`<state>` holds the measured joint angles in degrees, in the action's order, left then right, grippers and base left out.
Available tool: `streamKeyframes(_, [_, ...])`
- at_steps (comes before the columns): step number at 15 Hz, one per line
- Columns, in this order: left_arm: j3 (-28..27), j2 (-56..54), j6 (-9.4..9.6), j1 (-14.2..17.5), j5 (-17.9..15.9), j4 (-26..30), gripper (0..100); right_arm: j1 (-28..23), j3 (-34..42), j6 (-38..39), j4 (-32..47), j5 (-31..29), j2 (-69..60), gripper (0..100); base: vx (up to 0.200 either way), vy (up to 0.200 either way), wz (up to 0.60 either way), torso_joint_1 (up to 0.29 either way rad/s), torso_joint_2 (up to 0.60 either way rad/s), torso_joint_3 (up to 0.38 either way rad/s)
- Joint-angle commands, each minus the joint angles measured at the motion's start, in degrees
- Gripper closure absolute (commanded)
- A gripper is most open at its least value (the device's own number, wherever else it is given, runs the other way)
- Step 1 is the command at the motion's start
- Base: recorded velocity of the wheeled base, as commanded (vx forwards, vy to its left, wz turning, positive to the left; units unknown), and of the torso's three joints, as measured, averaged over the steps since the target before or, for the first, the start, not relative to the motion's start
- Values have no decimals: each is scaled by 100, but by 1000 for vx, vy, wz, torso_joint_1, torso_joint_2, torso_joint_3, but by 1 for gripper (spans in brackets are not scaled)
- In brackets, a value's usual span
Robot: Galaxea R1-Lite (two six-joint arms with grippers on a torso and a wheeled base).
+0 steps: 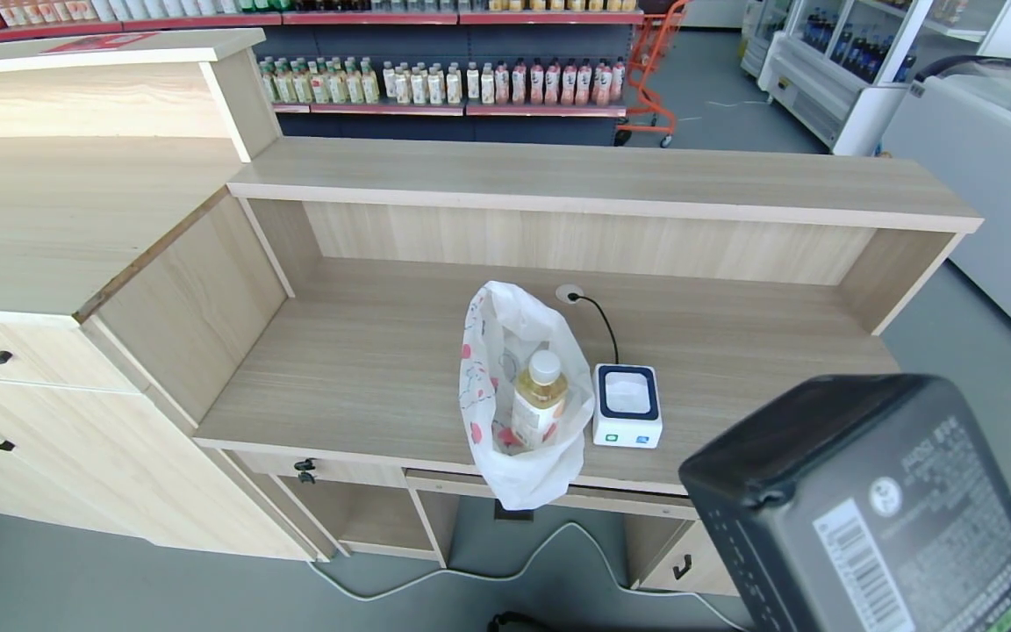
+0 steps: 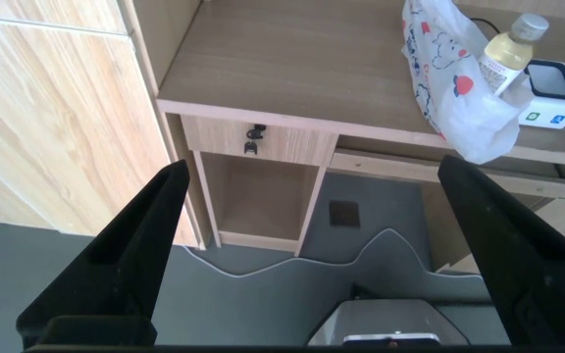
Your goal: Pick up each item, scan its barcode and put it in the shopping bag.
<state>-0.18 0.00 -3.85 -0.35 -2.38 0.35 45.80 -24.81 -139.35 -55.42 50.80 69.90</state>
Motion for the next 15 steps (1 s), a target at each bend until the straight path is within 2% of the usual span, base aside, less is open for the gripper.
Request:
streamKeyframes(1, [1,0,-1,0,0,0,0,8,-7,-4,-4,35,6,100,0,0,0,0,0,0])
streamKeyframes(5, [1,0,-1,0,0,0,0,-1,-7,13,-4,44,15,100,0,0,0,0,0,0])
streamKeyframes(6, [1,0,-1,0,0,0,0,8,-42,259,5,44,15,100,0,0,0,0,0,0])
streamKeyframes(8, [1,0,-1,0,0,0,0,-300,-209,1701,-74,-158,-29,100,0,0,0,0,0,0])
streamKeyframes(9, [1,0,-1,0,0,0,0,-476,-226,2008,-66,-343,-29,100,0,0,0,0,0,0])
streamKeyframes(10, [1,0,-1,0,0,0,0,-1275,-174,3248,-57,-1028,-64,100,0,0,0,0,0,0])
streamKeyframes(11, [1,0,-1,0,0,0,0,-1653,-138,3784,-57,-1213,-47,100,0,0,0,0,0,0])
streamKeyframes(12, [1,0,-1,0,0,0,0,-2471,-138,4733,-66,-1529,68,100,0,0,0,0,0,0])
streamKeyframes(14, [1,0,-1,0,0,0,0,-3991,-165,5849,-118,-1538,155,100,0,0,0,0,0,0])
streamKeyframes(15, [1,0,-1,0,0,0,0,-4448,-138,6341,-118,-1362,208,100,0,0,0,0,0,0])
